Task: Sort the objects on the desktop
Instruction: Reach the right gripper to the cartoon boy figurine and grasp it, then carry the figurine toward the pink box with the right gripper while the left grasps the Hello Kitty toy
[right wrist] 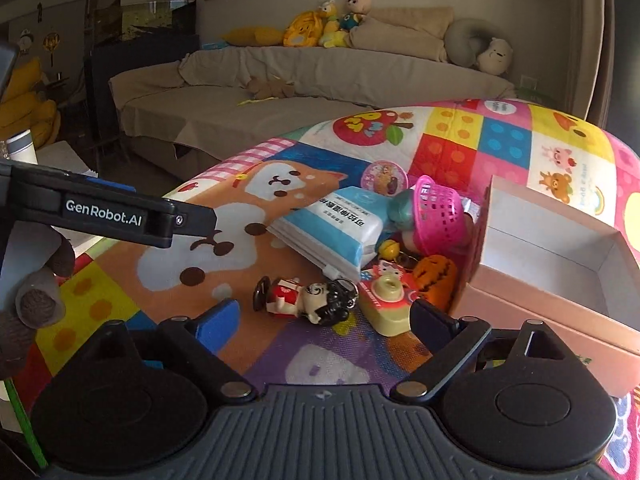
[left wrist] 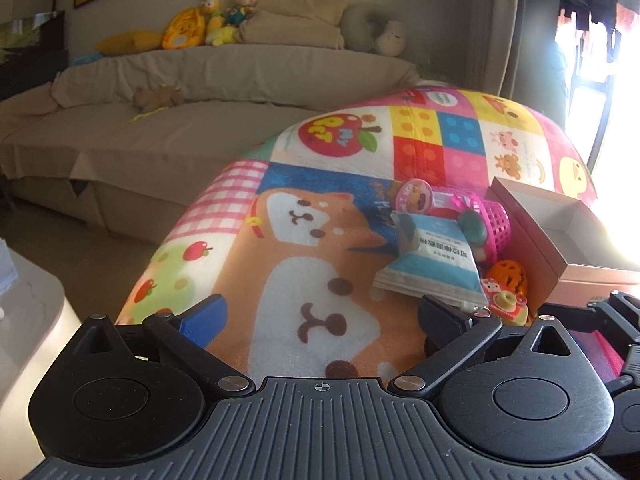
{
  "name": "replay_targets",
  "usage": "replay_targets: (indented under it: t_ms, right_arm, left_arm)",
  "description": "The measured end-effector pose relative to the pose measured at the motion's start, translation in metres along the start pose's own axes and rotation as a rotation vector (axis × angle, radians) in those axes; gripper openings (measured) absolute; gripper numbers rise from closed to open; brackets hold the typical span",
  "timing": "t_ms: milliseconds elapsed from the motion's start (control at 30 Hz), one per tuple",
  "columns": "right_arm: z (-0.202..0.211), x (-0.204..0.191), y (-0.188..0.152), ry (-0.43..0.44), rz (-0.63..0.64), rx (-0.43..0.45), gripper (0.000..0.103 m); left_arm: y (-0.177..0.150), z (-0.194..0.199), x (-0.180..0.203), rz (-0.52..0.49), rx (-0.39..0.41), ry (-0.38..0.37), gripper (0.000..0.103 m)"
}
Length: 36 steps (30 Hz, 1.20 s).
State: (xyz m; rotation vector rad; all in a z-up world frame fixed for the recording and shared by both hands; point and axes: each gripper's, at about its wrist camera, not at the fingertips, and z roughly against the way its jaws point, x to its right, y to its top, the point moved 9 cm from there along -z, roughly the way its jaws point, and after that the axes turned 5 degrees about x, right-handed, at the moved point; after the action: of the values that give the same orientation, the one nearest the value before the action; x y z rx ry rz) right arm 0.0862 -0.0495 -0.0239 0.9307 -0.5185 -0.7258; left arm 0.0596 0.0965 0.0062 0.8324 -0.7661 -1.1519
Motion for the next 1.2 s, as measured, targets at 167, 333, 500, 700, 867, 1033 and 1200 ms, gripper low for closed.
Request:
replay_targets:
  t_ms: [167,333,500,700,867,1033,1200]
  right_arm:
    - [-0.026,-0.015,-0.008,-0.022,0.061,-0.048,0.068]
    - [-0.002,0.01,-0.007,-0.026,-0.013,-0.026,0.063]
    - [0.052,0.076,-0.028,-0.149,-0.138,-0.014,0.063]
    - [0.099,0.148,-0.074,-0.34,-0.291,-0.053,0.063]
    - [0.111,0.155,-0.092,-0.37,-0.318,-0.051,0.065]
    - [0.109,0.147,-0.094,-0.387,-0.284,-0.04,0.085]
    - [0.105,0.14,-0.093,-0.362,-0.259,-0.043,0.09]
  left_arm:
    - [-0.002,-0.001,-0.003,0.007,-0.007,-0.007,0.103]
    - [-0.006,-0.002,0.007,-0.013,-0.015,-0.033,0.103]
    - [-0.018,-0.008,0.035,-0.077,-0.044,-0.112,0.103]
    - [-0.029,-0.018,0.105,-0.222,-0.045,-0.298,0.103]
    - [-0.032,-0.044,0.159,-0.315,-0.048,-0.399,0.103]
    - [-0.03,-0.072,0.176,-0.335,-0.077,-0.375,0.102]
    - [-0.034,-0.084,0.177,-0.357,-0.107,-0.331,0.088]
